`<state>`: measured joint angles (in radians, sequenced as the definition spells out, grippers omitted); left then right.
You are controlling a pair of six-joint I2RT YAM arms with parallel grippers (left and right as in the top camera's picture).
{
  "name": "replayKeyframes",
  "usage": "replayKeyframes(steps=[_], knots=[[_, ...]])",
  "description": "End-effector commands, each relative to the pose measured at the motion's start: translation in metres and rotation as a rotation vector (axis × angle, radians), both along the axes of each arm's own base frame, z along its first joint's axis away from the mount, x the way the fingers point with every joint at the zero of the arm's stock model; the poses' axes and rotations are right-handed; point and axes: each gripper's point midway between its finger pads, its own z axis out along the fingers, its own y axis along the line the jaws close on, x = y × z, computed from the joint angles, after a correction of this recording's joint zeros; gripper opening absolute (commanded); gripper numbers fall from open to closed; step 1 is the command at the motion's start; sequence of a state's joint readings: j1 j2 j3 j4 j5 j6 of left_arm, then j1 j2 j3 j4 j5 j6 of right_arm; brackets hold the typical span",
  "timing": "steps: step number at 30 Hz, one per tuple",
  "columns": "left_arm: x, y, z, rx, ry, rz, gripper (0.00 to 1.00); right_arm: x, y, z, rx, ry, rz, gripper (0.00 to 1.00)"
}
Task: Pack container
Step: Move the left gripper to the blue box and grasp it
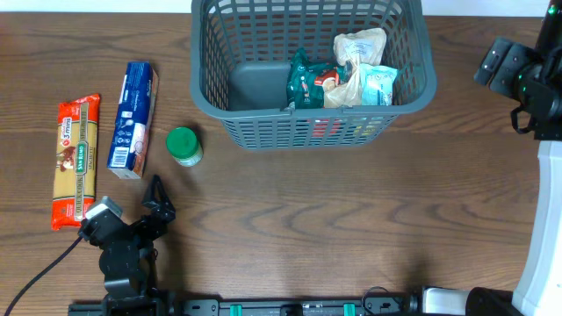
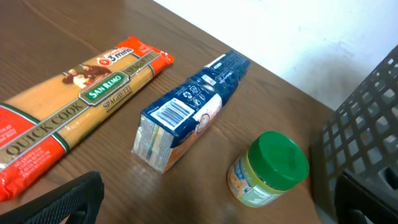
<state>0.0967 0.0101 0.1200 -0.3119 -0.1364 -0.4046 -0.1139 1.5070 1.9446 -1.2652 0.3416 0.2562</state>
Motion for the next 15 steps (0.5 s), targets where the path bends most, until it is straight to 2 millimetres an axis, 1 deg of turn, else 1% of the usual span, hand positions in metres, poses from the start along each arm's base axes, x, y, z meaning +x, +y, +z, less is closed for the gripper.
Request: replayKeyframes(steps=[1, 3, 5, 9, 12, 15], knots=[[0.0, -0.002, 0.01, -0.042, -0.027, -0.001, 0.99, -0.003, -0.004, 0.0, -0.004, 0.003, -0.024, 0.99], [0.0, -0.002, 0.026, -0.017, -0.031, -0.008, 0.99, -0.003, -0.004, 0.001, -0.004, 0.003, -0.024, 0.99], [0.002, -0.002, 0.048, 0.061, -0.005, -0.03, 0.99, -0.003, -0.004, 0.001, -0.004, 0.003, -0.024, 0.99], [0.011, 0.003, 0.082, 0.182, 0.134, -0.054, 0.99, -0.003, -0.004, 0.001, -0.004, 0.003, -0.024, 0.99], [0.03, 0.008, 0.107, 0.213, 0.252, -0.063, 0.99, -0.003, -0.004, 0.001, -0.004, 0.003, -0.024, 0.99], [0.056, 0.01, 0.13, 0.202, 0.353, -0.082, 0.98, -0.003, -0.004, 0.001, -0.004, 0.003, -0.024, 0.99]])
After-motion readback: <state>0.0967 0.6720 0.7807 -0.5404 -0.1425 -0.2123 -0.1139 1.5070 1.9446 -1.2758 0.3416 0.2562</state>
